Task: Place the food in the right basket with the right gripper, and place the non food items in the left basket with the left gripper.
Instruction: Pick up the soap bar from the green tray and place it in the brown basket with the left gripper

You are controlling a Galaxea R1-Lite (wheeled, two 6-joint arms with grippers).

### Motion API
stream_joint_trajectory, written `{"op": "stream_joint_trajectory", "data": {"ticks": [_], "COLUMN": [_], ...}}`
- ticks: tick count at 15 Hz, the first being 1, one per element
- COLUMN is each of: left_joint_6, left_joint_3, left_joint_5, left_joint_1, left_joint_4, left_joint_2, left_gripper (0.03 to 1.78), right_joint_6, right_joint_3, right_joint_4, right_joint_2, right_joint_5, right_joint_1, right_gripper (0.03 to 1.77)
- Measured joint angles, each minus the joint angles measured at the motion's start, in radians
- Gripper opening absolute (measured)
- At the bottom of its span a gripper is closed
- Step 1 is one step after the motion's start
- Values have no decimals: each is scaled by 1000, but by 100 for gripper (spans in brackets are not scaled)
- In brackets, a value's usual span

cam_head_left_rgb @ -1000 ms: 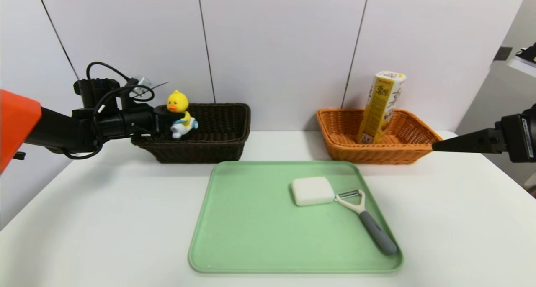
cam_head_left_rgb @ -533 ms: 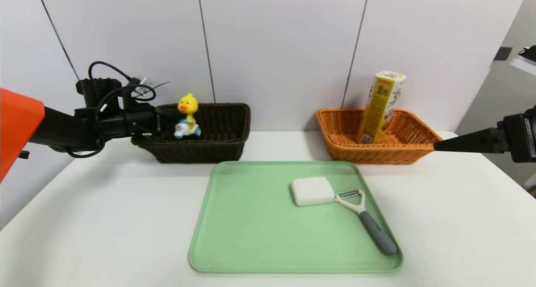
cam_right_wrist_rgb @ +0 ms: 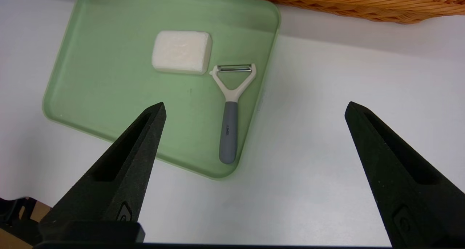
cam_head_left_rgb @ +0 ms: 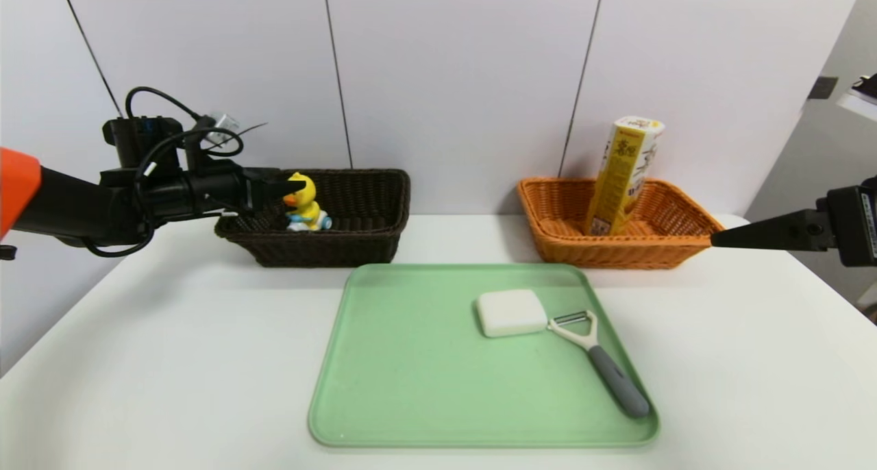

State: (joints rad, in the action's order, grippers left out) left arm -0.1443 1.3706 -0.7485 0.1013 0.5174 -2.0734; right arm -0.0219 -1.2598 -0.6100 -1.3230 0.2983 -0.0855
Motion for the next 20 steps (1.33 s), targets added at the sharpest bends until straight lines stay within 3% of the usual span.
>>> {"op": "stream_joint_trajectory", "data": {"ticks": [5,7,10,14,20], "left_joint_6": [8,17,31,61,64], "left_joint_3": [-59,-96,-157,-171,-116], "left_joint_5": [2,4,33,127,169], "left_joint_1": [-5,-59,-185,-420,-708], "left_joint_4": [-16,-53,-104,-110,-149], "left_joint_2": [169,237,309,342,227], "left_gripper": [153,156,161,165,167], "right_joint_6": [-3,-3,-3,-4,-6], "right_joint_3": [5,6,7,8,7], "right_joint_4": [1,1,1,2,1], "right_joint_2": [14,15,14,11,12], "right_joint_5": [14,19,20,28,26], "right_joint_1": [0,0,0,0,2], "right_gripper": [170,170,170,170,170]}}
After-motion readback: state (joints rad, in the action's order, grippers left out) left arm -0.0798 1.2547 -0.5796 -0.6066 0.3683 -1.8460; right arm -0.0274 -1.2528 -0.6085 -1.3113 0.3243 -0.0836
